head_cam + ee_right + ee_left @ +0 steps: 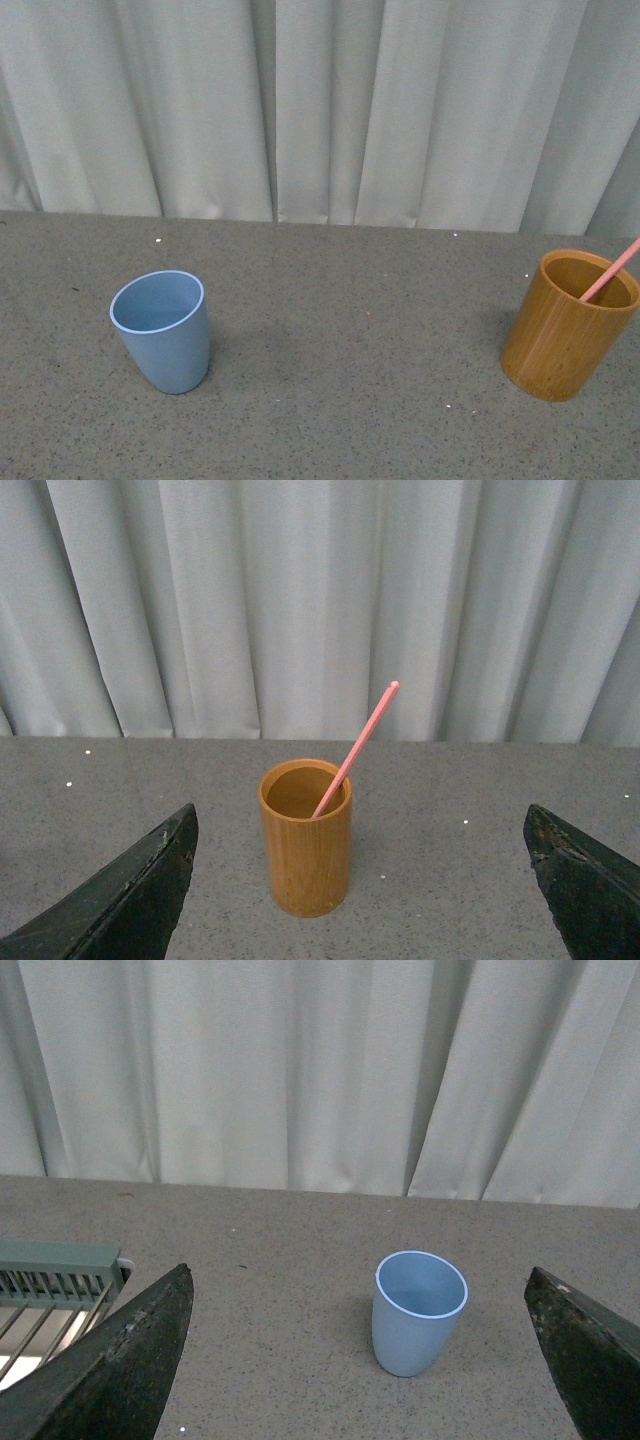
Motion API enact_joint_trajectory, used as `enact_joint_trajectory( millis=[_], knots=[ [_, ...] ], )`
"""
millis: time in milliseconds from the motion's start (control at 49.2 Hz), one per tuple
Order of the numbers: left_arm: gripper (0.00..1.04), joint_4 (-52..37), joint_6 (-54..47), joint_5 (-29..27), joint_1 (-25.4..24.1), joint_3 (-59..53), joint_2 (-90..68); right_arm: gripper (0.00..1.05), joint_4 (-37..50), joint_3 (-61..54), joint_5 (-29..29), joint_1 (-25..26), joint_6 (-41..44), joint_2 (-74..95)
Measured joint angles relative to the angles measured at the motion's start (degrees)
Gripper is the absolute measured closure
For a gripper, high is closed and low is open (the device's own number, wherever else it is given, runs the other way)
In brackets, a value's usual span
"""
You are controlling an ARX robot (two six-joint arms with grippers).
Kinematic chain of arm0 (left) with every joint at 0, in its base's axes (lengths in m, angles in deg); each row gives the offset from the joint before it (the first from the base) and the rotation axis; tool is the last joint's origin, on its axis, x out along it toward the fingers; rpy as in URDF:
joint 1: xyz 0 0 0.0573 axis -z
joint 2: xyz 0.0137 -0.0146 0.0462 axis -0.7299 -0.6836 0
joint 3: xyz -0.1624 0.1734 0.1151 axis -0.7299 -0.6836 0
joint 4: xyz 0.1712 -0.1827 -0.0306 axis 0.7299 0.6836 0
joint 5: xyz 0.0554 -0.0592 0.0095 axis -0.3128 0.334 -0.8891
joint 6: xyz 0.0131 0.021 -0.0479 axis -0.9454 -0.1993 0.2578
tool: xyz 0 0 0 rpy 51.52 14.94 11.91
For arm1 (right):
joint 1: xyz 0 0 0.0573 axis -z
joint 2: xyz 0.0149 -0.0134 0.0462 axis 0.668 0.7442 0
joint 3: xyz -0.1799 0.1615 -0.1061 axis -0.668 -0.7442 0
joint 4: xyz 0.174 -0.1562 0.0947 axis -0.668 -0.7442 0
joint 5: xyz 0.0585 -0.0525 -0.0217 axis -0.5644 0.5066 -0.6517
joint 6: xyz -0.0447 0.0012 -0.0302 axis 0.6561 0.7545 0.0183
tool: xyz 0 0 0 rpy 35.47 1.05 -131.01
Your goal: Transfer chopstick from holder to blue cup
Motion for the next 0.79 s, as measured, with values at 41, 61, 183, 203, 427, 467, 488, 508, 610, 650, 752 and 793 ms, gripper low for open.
enact_joint_trajectory(
  millis=[41, 61, 183, 203, 427, 467, 488, 508, 610, 650, 752, 793],
  knots=[
    [0.07, 0.0, 0.0, 0.0, 0.0, 0.0, 0.0, 0.10, 0.0, 0.0, 0.0, 0.0, 0.0, 0.0],
    [0.07, 0.0, 0.0, 0.0, 0.0, 0.0, 0.0, 0.10, 0.0, 0.0, 0.0, 0.0, 0.0, 0.0],
    [0.07, 0.0, 0.0, 0.0, 0.0, 0.0, 0.0, 0.10, 0.0, 0.0, 0.0, 0.0, 0.0, 0.0],
    [0.07, 0.0, 0.0, 0.0, 0.0, 0.0, 0.0, 0.10, 0.0, 0.0, 0.0, 0.0, 0.0, 0.0],
    [0.07, 0.0, 0.0, 0.0, 0.0, 0.0, 0.0, 0.10, 0.0, 0.0, 0.0, 0.0, 0.0, 0.0],
    [0.07, 0.0, 0.0, 0.0, 0.0, 0.0, 0.0, 0.10, 0.0, 0.0, 0.0, 0.0, 0.0, 0.0],
    [0.07, 0.0, 0.0, 0.0, 0.0, 0.0, 0.0, 0.10, 0.0, 0.0, 0.0, 0.0, 0.0, 0.0],
    [0.07, 0.0, 0.0, 0.0, 0.0, 0.0, 0.0, 0.10, 0.0, 0.0, 0.0, 0.0, 0.0, 0.0],
    [0.07, 0.0, 0.0, 0.0, 0.0, 0.0, 0.0, 0.10, 0.0, 0.0, 0.0, 0.0, 0.0, 0.0],
    [0.07, 0.0, 0.0, 0.0, 0.0, 0.0, 0.0, 0.10, 0.0, 0.0, 0.0, 0.0, 0.0, 0.0],
    [0.07, 0.0, 0.0, 0.0, 0.0, 0.0, 0.0, 0.10, 0.0, 0.0, 0.0, 0.0, 0.0, 0.0],
    [0.07, 0.0, 0.0, 0.0, 0.0, 0.0, 0.0, 0.10, 0.0, 0.0, 0.0, 0.0, 0.0, 0.0]
  ],
)
